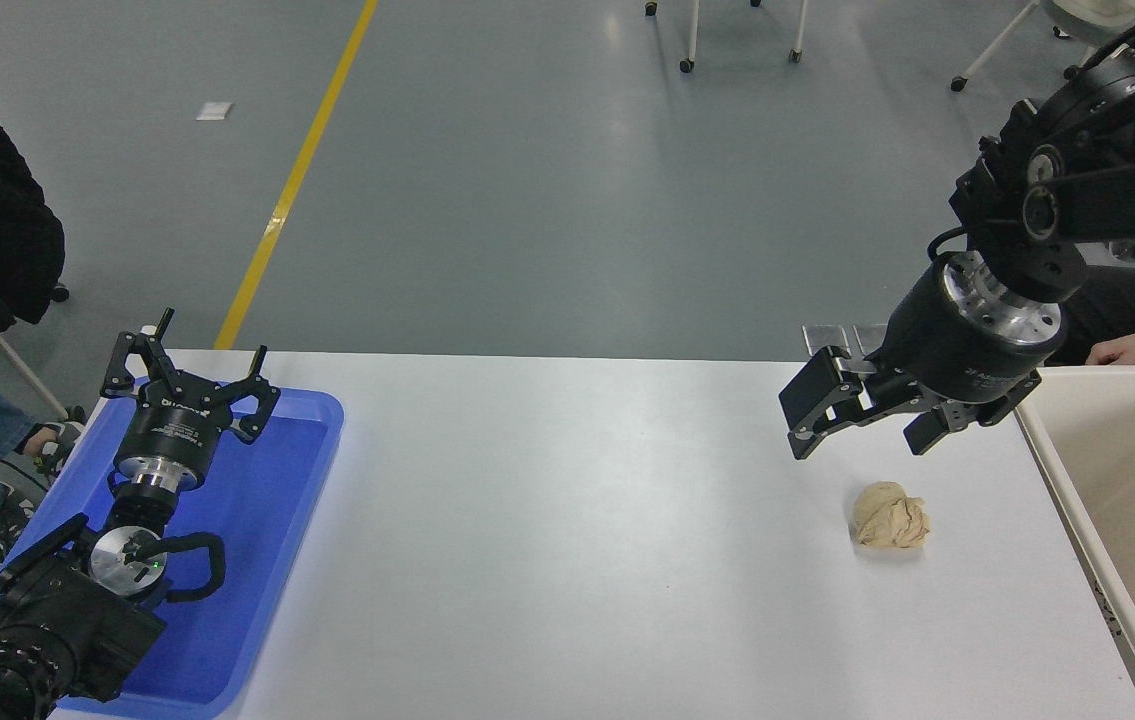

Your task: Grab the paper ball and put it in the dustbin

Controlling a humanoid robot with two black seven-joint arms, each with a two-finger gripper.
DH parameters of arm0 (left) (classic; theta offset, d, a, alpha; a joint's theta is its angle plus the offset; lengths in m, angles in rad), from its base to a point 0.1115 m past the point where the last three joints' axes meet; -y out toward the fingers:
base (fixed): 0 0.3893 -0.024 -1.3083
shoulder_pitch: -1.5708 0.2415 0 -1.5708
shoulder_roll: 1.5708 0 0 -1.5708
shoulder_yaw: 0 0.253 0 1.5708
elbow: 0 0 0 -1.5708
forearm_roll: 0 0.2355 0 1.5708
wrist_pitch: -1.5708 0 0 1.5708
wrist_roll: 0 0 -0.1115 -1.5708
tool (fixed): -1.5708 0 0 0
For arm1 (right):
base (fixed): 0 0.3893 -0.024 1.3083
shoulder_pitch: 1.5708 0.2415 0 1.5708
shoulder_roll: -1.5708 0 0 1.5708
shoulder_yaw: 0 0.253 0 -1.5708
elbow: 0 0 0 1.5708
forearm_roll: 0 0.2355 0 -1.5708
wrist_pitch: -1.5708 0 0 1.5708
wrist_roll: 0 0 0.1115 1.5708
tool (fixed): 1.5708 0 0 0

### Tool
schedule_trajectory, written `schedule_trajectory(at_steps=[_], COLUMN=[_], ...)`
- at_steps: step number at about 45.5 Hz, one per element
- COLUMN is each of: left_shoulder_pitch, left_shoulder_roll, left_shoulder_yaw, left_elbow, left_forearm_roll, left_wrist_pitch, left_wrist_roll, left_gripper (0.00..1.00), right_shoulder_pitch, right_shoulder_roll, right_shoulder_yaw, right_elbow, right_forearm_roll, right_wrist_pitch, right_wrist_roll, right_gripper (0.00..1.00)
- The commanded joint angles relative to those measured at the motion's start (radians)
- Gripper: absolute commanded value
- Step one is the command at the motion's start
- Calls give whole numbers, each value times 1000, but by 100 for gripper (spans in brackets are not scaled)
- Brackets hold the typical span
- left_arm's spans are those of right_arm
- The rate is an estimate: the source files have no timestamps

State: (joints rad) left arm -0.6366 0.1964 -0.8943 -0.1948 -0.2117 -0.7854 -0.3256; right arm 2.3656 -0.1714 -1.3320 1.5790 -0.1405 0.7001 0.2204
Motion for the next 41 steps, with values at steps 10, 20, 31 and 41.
schedule_trajectory(at_steps=[10,20,31,41], left_shoulder_pitch=[0,0,0,0], left_shoulder_roll=[-2,-2,-2,-2], left_shoulder_yaw=[0,0,0,0], left_elbow=[0,0,0,0], left_forearm_roll=[0,0,0,0], left_wrist_pitch=[0,0,0,0], left_wrist_roll=[0,0,0,0], left_gripper=[100,100,100,100], right_shoulder_pitch=[-31,-83,-173,-308], right_shoulder_roll=[-6,-13,-14,-14], right_shoulder_yaw=[-13,5,11,11], right_elbow=[-24,-96,-180,-312], right_forearm_roll=[-10,-10,-11,-28], right_wrist_pitch=[-2,-2,-37,-79], right_wrist_roll=[-1,-1,0,0], right_gripper=[100,100,100,100])
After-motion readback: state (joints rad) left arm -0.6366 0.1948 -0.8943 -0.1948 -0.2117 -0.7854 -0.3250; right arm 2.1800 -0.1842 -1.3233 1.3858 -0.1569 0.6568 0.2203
